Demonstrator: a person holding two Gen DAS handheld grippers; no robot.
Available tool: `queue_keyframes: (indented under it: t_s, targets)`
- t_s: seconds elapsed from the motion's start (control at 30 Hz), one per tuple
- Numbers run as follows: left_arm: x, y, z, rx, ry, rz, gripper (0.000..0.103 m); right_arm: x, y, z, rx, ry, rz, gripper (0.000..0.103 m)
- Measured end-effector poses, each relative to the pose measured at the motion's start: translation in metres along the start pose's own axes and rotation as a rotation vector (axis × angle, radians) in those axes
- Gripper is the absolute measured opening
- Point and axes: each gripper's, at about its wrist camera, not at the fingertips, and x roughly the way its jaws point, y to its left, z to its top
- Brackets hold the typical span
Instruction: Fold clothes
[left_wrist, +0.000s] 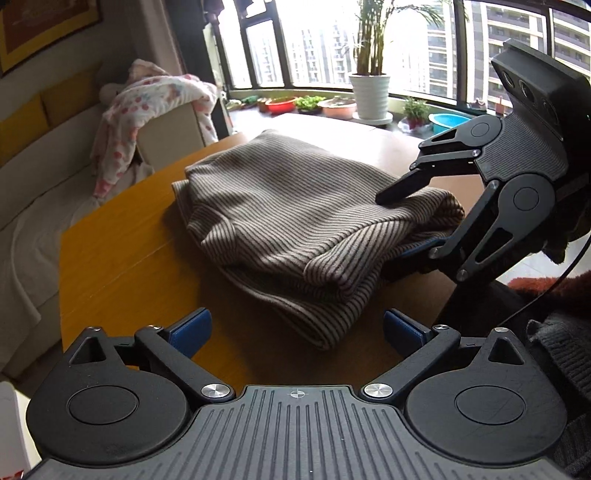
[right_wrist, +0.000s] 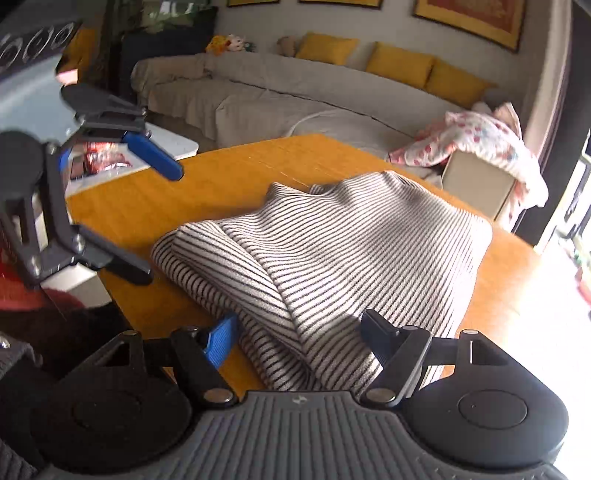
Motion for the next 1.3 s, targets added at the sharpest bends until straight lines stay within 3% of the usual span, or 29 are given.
queue_keyframes:
  t_s: [0.1, 0.27, 0.37, 0.53, 0.7, 0.73, 0.77, 0.8, 1.0, 1.13, 1.2, 1.27, 1.3]
  targets:
    - [0.011, -0.002, -0.001, 0.017, 0.011, 0.038, 0.102, -0.001, -0.006, -0.003, 0.049, 0.003, 0.026, 0.074]
    - [0.027, -0.006, 0.002, 0.042, -0.004, 0.143, 0.102, -0.004, 0.002, -0.008, -0.007, -0.017, -0.003, 0.075]
    - [0.027, 0.002, 0.008, -0.025, -0.021, 0.137, 0.102, -0.006, 0.019, -0.013, -0.122, -0.049, -0.063, 0.084]
    - [0.022, 0.019, 0.02, -0.147, -0.05, 0.1, 0.103, -0.007, 0.036, -0.02, -0.224, -0.077, -0.11, 0.085]
    - [0.023, 0.026, 0.028, -0.226, -0.069, 0.067, 0.103, 0.008, 0.05, -0.022, -0.353, -0.119, -0.238, 0.084]
    - [0.023, 0.027, 0.028, -0.237, -0.068, 0.056, 0.102, 0.005, 0.047, -0.02, -0.356, -0.108, -0.237, 0.073]
    - [0.022, 0.028, 0.029, -0.243, -0.067, 0.043, 0.102, 0.001, 0.042, -0.017, -0.357, -0.094, -0.233, 0.043]
    - [0.019, 0.028, 0.029, -0.248, -0.074, 0.019, 0.102, -0.003, 0.038, -0.014, -0.357, -0.081, -0.229, 0.039]
    - [-0.01, 0.056, 0.033, -0.358, -0.204, -0.107, 0.102, -0.026, 0.012, 0.005, -0.36, 0.0, -0.205, 0.027]
    - [0.004, 0.077, 0.054, -0.389, -0.239, -0.059, 0.102, -0.051, 0.016, 0.01, -0.431, 0.079, -0.12, 0.025]
    - [0.027, 0.083, 0.067, -0.373, -0.218, -0.078, 0.099, -0.059, 0.017, 0.018, -0.479, 0.11, -0.084, 0.025]
    - [0.052, 0.087, 0.078, -0.348, -0.181, -0.101, 0.078, -0.06, 0.012, 0.034, -0.526, 0.125, -0.07, 0.025]
    - [0.067, 0.087, 0.082, -0.329, -0.152, -0.113, 0.073, -0.06, 0.009, 0.042, -0.549, 0.132, -0.064, 0.024]
